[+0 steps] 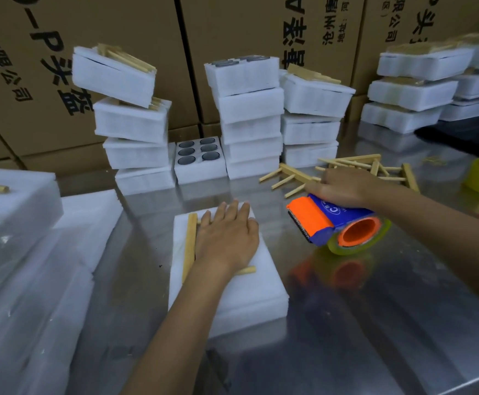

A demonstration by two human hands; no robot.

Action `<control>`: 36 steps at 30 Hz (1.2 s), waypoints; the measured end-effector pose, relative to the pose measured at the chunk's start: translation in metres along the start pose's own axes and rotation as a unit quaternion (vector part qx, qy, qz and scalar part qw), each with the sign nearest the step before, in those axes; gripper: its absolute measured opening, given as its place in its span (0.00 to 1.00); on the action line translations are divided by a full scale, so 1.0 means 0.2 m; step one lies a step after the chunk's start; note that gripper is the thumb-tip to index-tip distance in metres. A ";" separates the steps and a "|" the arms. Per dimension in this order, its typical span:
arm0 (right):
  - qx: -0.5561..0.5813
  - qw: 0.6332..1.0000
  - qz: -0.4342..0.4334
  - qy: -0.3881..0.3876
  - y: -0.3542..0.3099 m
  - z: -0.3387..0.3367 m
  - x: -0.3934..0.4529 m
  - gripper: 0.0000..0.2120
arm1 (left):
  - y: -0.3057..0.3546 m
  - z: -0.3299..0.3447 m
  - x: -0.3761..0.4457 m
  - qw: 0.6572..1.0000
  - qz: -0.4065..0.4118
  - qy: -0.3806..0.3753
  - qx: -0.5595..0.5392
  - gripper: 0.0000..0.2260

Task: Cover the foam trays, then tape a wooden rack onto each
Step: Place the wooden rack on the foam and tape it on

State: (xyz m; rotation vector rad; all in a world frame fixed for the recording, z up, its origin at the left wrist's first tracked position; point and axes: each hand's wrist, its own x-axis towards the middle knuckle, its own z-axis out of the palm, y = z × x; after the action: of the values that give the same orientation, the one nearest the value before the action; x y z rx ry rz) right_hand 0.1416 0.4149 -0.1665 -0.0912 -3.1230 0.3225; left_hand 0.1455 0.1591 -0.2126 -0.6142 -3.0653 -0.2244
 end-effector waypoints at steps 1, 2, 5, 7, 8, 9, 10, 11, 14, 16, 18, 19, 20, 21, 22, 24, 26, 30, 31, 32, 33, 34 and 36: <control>-0.005 1.000 0.018 0.003 0.08 -0.02 -0.03 0.21 | 0.00 0.00 0.00 1.000 0.002 -0.001 0.001 0.24; -0.003 0.999 0.038 0.008 0.16 -0.03 -0.06 0.21 | 0.00 0.01 0.01 1.000 0.004 0.000 0.002 0.24; -0.007 0.998 0.059 0.029 0.28 -0.04 -0.10 0.24 | 0.00 0.01 0.01 1.000 0.007 -0.001 0.012 0.25; -0.026 0.997 0.053 0.041 0.26 -0.02 -0.09 0.25 | 0.00 0.00 0.01 1.000 0.009 -0.013 0.015 0.25; -0.034 0.997 0.052 0.046 0.24 -0.02 -0.09 0.25 | 0.01 -0.02 0.01 1.000 0.010 -0.018 0.020 0.25; -0.041 0.997 0.050 0.049 0.22 -0.02 -0.08 0.24 | 0.02 -0.03 0.01 0.999 0.013 -0.013 0.034 0.24; -0.048 0.996 0.047 0.050 0.21 -0.02 -0.08 0.24 | 0.03 -0.05 0.01 0.998 0.024 0.006 0.061 0.24; -0.058 0.996 0.044 0.049 0.19 -0.02 -0.08 0.24 | 0.05 -0.06 0.02 0.995 0.040 0.034 0.084 0.23; -0.096 0.993 0.037 0.052 0.15 0.01 -0.08 0.23 | 0.16 -0.09 0.08 0.995 0.086 0.052 0.004 0.16; -0.117 0.991 0.036 0.061 0.11 0.02 -0.09 0.23 | 0.24 -0.09 0.10 0.989 0.084 -0.010 -0.118 0.14; -0.139 0.986 0.038 0.081 0.08 0.03 -0.10 0.24 | 0.27 -0.05 0.11 0.981 0.071 -0.042 -0.177 0.18; -0.148 0.984 0.038 0.092 0.07 0.04 -0.10 0.24 | 0.27 -0.03 0.11 0.979 0.067 -0.036 -0.188 0.19; -0.154 0.982 0.037 0.103 0.06 0.04 -0.11 0.25 | 0.26 -0.01 0.12 0.979 0.063 -0.019 -0.195 0.18; -0.157 0.981 0.036 0.111 0.05 0.05 -0.11 0.25 | 0.25 0.00 0.12 0.977 0.056 0.001 -0.207 0.16; -0.160 0.980 0.038 0.115 0.04 0.05 -0.12 0.25 | 0.24 0.00 0.13 0.972 0.045 0.015 -0.231 0.14; -0.167 0.978 0.044 0.118 0.02 0.05 -0.13 0.24 | 0.22 -0.01 0.13 0.957 0.025 0.007 -0.289 0.10; -0.179 0.975 0.048 0.122 0.00 0.06 -0.14 0.23 | 0.21 -0.03 0.13 0.946 0.024 -0.019 -0.323 0.08; -0.198 0.970 0.049 0.129 -0.04 0.08 -0.15 0.22 | 0.21 -0.02 0.12 0.946 0.033 -0.006 -0.323 0.08; -0.201 0.970 0.053 0.127 -0.05 0.08 -0.15 0.22 | 0.21 -0.02 0.11 0.946 0.038 0.002 -0.323 0.07; -0.205 0.969 0.059 0.124 -0.06 0.07 -0.16 0.21 | 0.21 -0.01 0.11 0.944 0.048 0.007 -0.325 0.07; -0.207 0.968 0.066 0.121 -0.07 0.07 -0.16 0.21 | 0.21 -0.01 0.11 0.944 0.060 0.011 -0.325 0.07; -0.209 0.968 0.073 0.120 -0.08 0.07 -0.16 0.20 | 0.22 -0.01 0.10 0.944 0.072 0.015 -0.322 0.06; -0.209 0.966 0.087 0.126 -0.10 0.08 -0.17 0.19 | 0.23 0.00 0.09 0.949 0.089 0.023 -0.300 0.06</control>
State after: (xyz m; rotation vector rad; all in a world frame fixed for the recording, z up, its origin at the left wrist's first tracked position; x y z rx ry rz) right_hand 0.1733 0.3899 -0.1774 -0.3738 -2.8777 -0.3312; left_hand 0.1457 0.2076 -0.2050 -0.8725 -2.8424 -1.1689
